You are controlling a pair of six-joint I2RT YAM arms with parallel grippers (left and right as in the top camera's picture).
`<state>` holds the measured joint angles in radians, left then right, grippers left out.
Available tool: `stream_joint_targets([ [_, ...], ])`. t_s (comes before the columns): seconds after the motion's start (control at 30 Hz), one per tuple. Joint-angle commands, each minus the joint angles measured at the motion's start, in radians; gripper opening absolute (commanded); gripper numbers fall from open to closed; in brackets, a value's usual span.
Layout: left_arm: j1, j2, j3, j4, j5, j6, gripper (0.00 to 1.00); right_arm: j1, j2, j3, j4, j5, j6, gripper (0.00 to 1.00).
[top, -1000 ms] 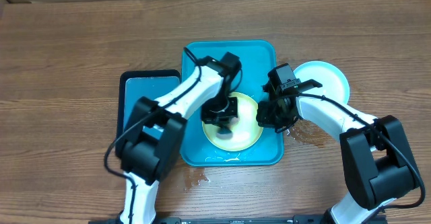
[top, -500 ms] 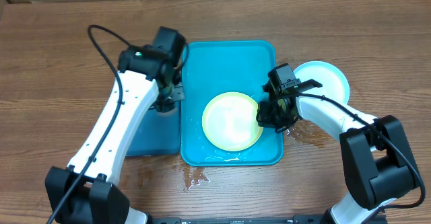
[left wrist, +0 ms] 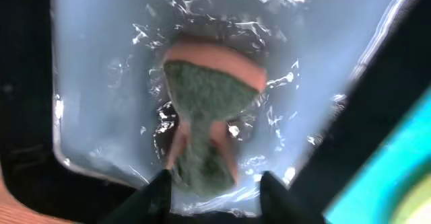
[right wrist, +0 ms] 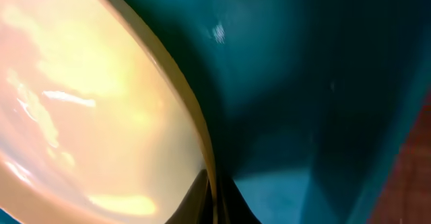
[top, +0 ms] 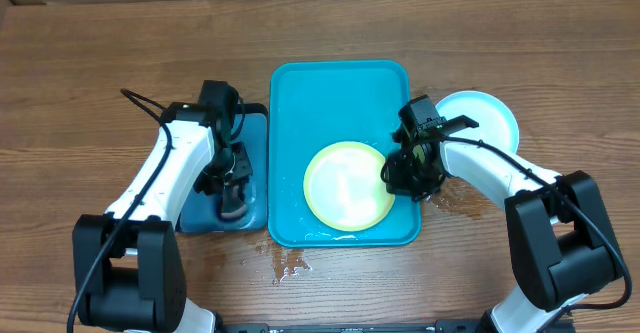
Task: Clean dirty plates on tray and stack at the side
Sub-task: 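Return the sponge to the basin with the left gripper, then lift the yellow plate with the right gripper and tilt it over the basin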
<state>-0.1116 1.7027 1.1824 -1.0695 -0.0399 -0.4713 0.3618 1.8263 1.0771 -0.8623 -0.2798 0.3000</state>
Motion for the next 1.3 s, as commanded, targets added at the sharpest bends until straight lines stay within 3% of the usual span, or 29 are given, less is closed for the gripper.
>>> stream_joint_targets([
  [0.0, 0.012, -0.097, 0.092, -0.027, 0.064, 0.029, 0.52, 0.003, -0.023, 0.080, -0.065, 0.056, -0.017, 0.04],
  [0.2, 0.022, -0.275, 0.292, -0.140, 0.085, 0.031, 0.68, 0.053, -0.124, 0.316, -0.203, 0.179, -0.026, 0.04],
  [0.33, 0.022, -0.373, 0.420, -0.192, 0.111, 0.031, 0.98, 0.137, -0.136, 0.455, -0.204, 0.221, -0.063, 0.04],
  [0.37, 0.022, -0.399, 0.449, -0.198, 0.121, 0.031, 1.00, 0.163, -0.135, 0.475, -0.191, 0.240, -0.063, 0.04],
  [0.77, 0.021, -0.651, 0.556, -0.218, 0.126, 0.031, 1.00, 0.534, -0.026, 0.489, 0.120, 0.616, -0.092, 0.04],
  [1.27, 0.021, -0.666, 0.555, -0.262, 0.111, 0.031, 1.00, 0.744, -0.035, 0.489, 0.148, 1.109, -0.092, 0.04],
])
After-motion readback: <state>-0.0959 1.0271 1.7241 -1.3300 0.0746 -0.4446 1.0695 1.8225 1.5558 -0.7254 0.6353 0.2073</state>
